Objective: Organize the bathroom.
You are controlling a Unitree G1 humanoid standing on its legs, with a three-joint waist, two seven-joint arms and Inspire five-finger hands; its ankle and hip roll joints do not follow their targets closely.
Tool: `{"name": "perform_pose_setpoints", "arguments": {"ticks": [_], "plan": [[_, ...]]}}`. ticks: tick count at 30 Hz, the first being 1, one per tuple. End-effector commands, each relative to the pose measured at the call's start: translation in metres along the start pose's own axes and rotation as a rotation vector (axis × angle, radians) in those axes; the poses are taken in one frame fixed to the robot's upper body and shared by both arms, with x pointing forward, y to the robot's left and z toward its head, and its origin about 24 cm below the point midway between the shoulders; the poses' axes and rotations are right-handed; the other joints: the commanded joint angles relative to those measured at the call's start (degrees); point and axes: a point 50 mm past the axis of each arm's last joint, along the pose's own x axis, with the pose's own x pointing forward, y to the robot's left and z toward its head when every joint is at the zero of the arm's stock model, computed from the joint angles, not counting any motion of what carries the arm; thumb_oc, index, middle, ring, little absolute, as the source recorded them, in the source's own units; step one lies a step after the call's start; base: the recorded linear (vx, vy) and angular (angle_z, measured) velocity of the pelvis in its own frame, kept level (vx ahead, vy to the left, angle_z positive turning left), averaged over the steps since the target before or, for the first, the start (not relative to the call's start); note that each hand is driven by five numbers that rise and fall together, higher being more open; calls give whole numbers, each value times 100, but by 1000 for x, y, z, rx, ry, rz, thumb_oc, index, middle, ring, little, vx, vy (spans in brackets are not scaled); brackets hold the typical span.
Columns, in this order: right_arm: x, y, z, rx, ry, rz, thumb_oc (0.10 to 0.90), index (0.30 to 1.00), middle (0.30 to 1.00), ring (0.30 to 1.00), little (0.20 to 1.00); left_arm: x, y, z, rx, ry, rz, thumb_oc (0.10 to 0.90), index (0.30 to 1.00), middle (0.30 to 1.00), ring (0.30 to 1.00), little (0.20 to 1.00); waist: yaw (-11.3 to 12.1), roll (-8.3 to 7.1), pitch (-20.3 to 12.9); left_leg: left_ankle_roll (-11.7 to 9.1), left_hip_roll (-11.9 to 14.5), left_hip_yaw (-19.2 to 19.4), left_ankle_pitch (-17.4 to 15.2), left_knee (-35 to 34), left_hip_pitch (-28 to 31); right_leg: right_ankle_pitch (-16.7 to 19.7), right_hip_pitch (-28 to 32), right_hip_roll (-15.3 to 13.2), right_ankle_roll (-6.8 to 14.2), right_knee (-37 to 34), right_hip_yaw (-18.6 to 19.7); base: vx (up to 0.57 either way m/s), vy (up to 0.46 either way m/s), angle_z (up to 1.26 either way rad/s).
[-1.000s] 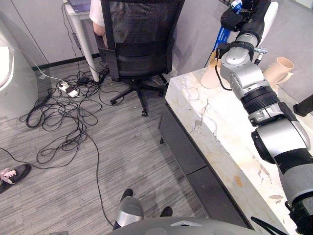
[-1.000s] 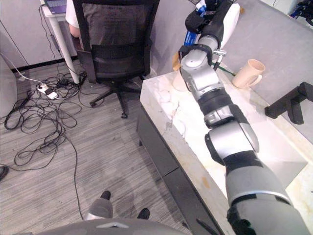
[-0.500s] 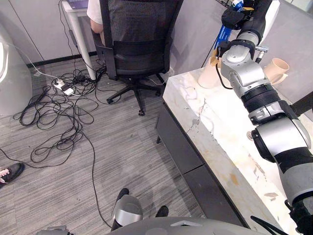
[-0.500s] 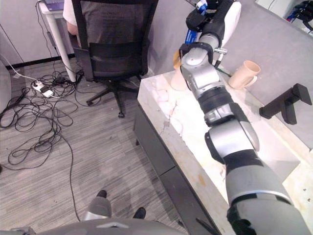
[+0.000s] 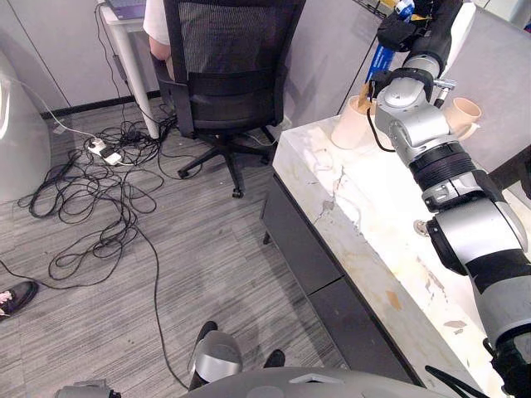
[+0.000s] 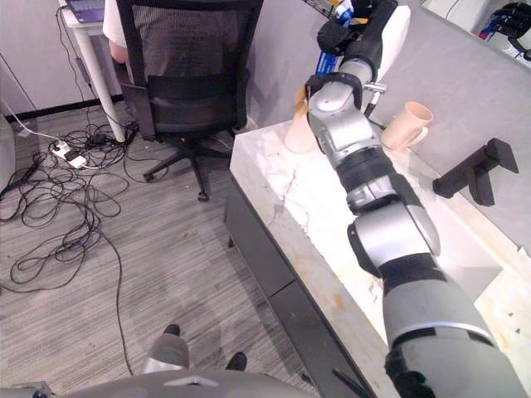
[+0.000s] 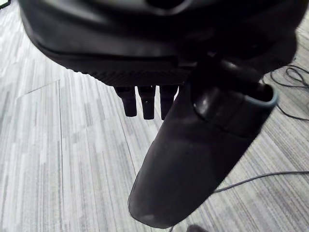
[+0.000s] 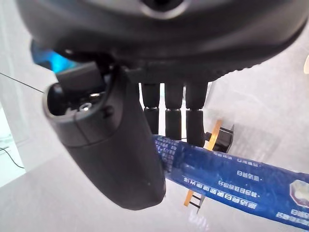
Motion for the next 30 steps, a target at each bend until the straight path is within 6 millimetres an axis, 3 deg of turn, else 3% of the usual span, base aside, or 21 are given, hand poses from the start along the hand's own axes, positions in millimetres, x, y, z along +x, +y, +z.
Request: {"name": "perform_pose_setpoints", "arguments": {"ticks": [1,22,30], "plan": [[15,-11,76,141,-243,-106,400,300,300,300,300,7,61,-41,114,167,179,800,900,900,900,900,28,-5,-480,-62,531,263,653,-91,-425,-752,-56,-337,156,812,289,14,-64,1],[13,-12,72,163,-232,-171,400,300,300,300,300,6,77,-33,100,149,202,800,900,900,900,900,70,-58,-397,-117,743,282,883,-237,-549,-816,-156,-168,113,883,215,10,-38,2],[8,-8,59,172,-196,-185,400,300,300,300,300,4,82,-22,102,131,227,800,900,900,900,900,110,-68,-329,-131,799,234,902,-113,-694,-894,-222,-152,123,1024,179,11,-36,1]]}}
